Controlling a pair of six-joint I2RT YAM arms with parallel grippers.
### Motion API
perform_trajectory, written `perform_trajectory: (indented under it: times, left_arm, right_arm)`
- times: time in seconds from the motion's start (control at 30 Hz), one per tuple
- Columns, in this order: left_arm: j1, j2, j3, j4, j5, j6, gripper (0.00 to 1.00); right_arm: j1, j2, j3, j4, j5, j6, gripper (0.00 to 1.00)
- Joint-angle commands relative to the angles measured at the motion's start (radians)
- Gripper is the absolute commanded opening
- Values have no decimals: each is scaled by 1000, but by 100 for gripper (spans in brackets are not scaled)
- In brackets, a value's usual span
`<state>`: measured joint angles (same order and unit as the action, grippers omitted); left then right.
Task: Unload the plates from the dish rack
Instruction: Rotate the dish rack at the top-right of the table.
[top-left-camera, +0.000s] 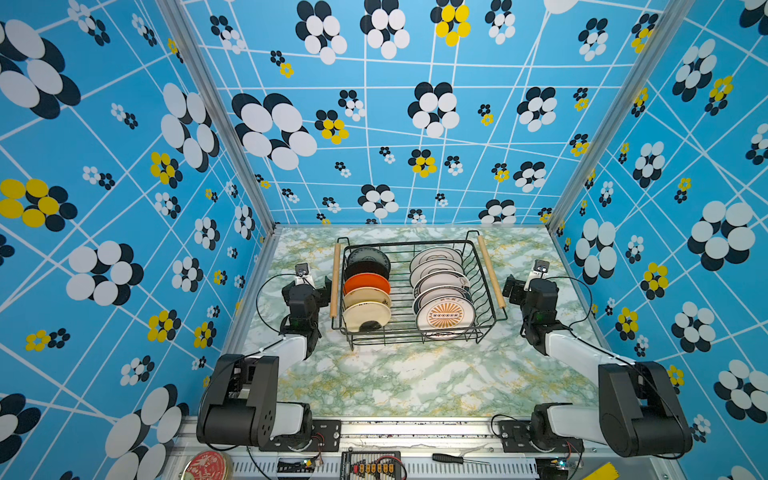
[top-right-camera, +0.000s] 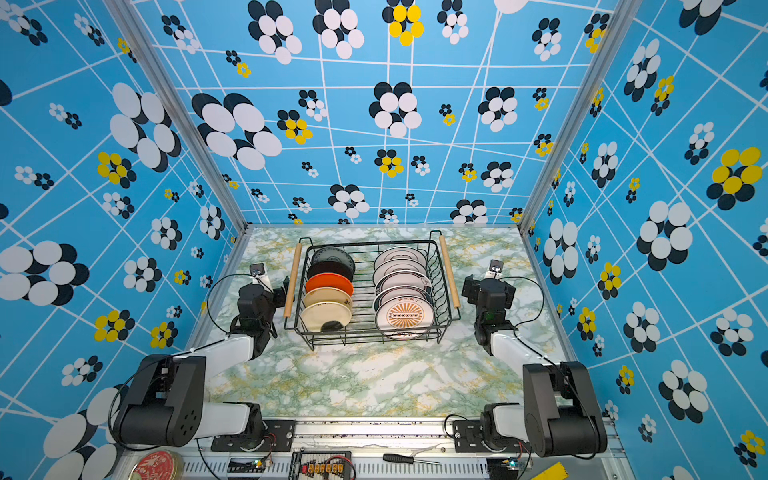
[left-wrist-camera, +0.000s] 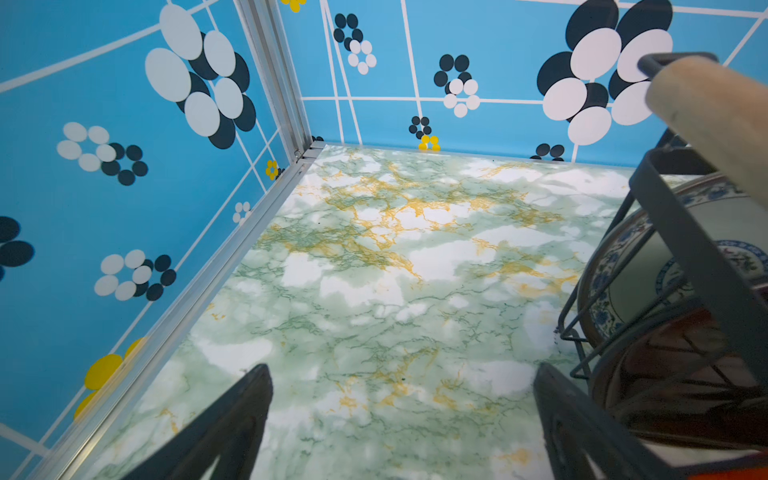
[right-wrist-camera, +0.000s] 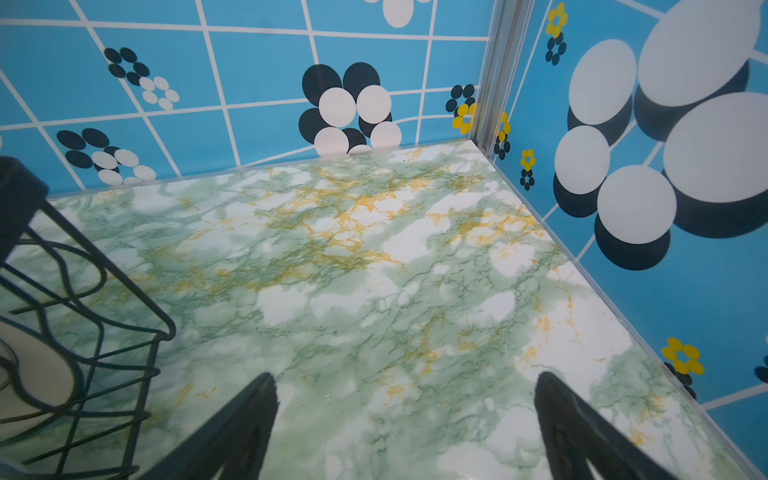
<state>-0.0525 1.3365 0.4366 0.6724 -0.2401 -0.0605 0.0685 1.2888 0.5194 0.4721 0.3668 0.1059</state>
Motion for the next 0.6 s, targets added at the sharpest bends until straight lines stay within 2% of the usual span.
perform_trajectory:
  times: [0.0, 0.1, 0.2, 0.37, 0.57]
  left_arm:
    - [3, -78, 62, -227, -38, -63, 99]
    - [3, -154, 156, -496, -51, -168, 99]
    - [2, -218, 231, -708, -4, -245, 99]
    - [0, -327, 297, -939, 84, -358, 99]
    - [-4, -429, 379, -1138, 172, -400, 99]
  right_arm:
    - [-6, -52, 73, -222, 15, 63, 99]
    - [-6, -79, 145, -386, -22, 118, 99]
    - [-6, -93, 227, -554, -66, 169, 99]
    - [-6, -137, 324, -752, -118, 220, 99]
    - [-6, -173, 432, -919, -230, 291, 99]
